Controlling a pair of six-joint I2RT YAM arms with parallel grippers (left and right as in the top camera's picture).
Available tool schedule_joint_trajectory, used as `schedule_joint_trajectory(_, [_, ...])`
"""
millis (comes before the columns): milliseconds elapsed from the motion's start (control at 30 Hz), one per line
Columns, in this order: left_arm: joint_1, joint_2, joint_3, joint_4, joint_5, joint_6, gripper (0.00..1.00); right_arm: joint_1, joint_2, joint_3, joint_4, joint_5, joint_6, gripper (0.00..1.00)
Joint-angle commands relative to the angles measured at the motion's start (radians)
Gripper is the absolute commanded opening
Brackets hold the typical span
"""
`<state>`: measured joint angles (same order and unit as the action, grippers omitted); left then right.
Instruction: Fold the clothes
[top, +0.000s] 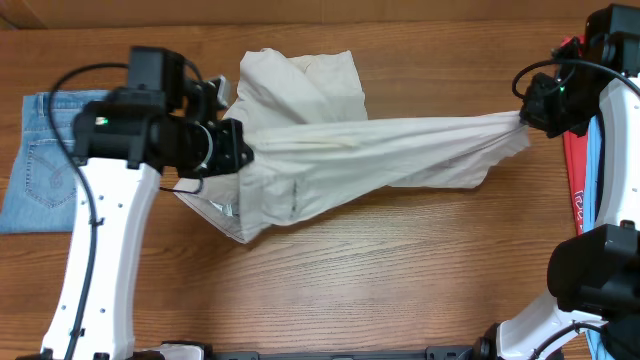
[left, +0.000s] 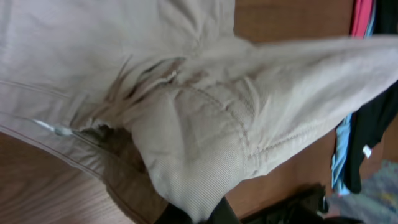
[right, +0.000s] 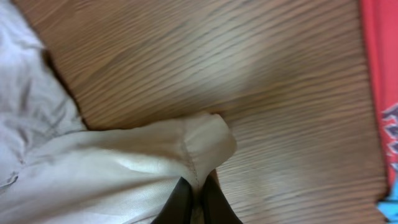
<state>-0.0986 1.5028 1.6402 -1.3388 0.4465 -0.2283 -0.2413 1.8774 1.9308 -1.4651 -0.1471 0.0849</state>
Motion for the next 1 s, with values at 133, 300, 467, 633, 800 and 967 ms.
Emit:
schedule_joint_trajectory(133, [-0.111,0.008,-0.214,-0.029,-0.037,0.037,0.04,-0.051,-0.003,0.005,-0.027,0.233,0.023,0.04])
schedule_joint_trajectory(300, [-0.129,0.008,-0.308,-0.126,-0.038,0.037,0.04,-0.051,-0.003,0.005,-0.082,0.245,0.019,0.04])
schedule_joint_trajectory(467, [-0.132,0.008,-0.365,-0.210,-0.037,0.039,0.04,-0.056,-0.003,0.005,-0.117,0.267,0.019,0.04])
schedule_joint_trajectory(633, [-0.135,0.007,-0.370,-0.260,-0.020,0.063,0.38,-0.058,-0.003,0.005,-0.127,0.310,0.021,0.14])
schedule_joint_trajectory(800, [-0.137,0.007,-0.370,-0.304,0.076,0.151,0.62,-0.075,-0.003,0.005,-0.127,0.349,0.050,0.18])
schedule_joint_trajectory(967, [-0.135,0.007,-0.370,-0.263,0.034,0.138,0.59,-0.097,-0.003,0.005,-0.120,0.364,0.075,0.26])
